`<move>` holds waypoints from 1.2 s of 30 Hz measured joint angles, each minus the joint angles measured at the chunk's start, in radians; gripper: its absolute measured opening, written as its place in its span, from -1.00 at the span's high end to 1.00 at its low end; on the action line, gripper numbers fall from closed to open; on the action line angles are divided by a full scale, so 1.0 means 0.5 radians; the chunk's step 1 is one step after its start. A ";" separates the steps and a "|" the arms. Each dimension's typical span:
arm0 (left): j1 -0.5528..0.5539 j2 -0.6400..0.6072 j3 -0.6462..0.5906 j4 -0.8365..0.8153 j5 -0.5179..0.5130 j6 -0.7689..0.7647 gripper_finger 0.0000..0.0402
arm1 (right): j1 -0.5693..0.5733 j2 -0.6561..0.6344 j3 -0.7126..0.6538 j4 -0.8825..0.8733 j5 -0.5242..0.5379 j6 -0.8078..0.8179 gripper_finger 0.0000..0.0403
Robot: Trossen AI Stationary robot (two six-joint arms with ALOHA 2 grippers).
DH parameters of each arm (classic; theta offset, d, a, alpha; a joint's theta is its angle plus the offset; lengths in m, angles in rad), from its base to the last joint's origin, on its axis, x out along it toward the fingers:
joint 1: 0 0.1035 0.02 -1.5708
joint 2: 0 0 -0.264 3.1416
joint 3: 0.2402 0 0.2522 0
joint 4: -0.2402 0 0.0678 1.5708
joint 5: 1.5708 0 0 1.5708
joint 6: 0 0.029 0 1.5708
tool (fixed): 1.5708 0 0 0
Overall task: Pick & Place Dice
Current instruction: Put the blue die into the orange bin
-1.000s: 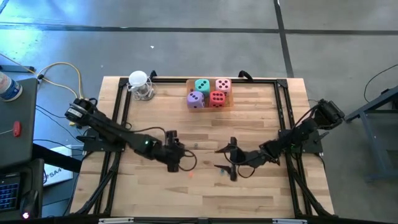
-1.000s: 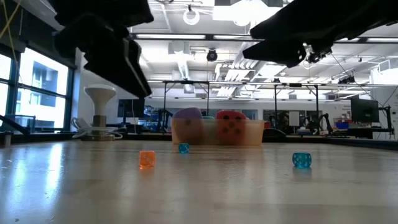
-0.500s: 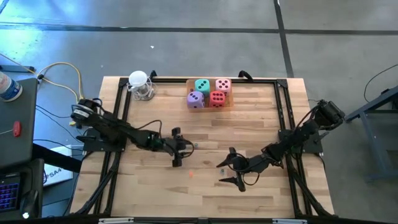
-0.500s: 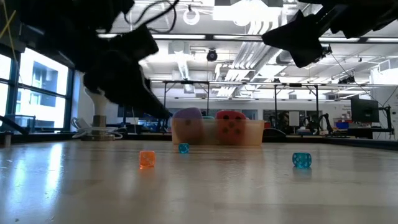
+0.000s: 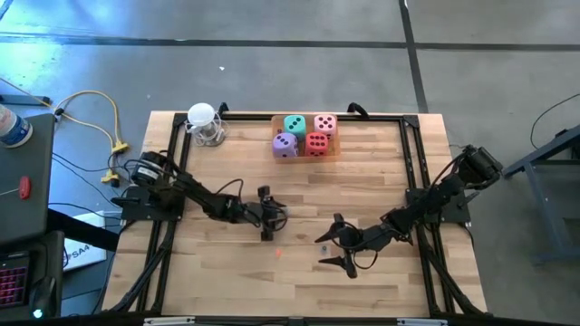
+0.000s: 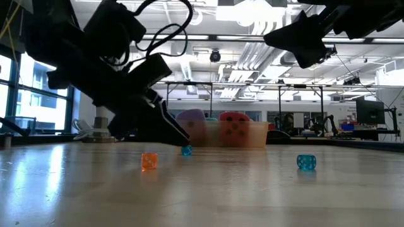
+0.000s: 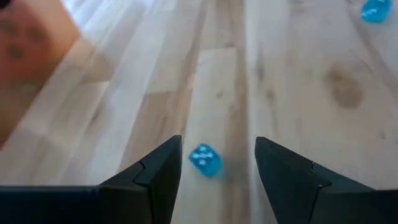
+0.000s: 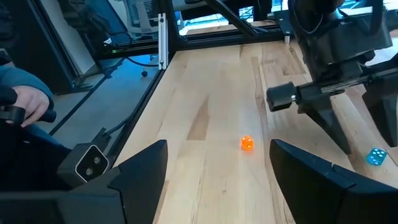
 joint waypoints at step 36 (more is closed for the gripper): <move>0.159 0.216 0.006 0.093 0.256 -0.149 0.07 | -0.018 0.000 0.000 0.001 0.001 -0.051 -0.36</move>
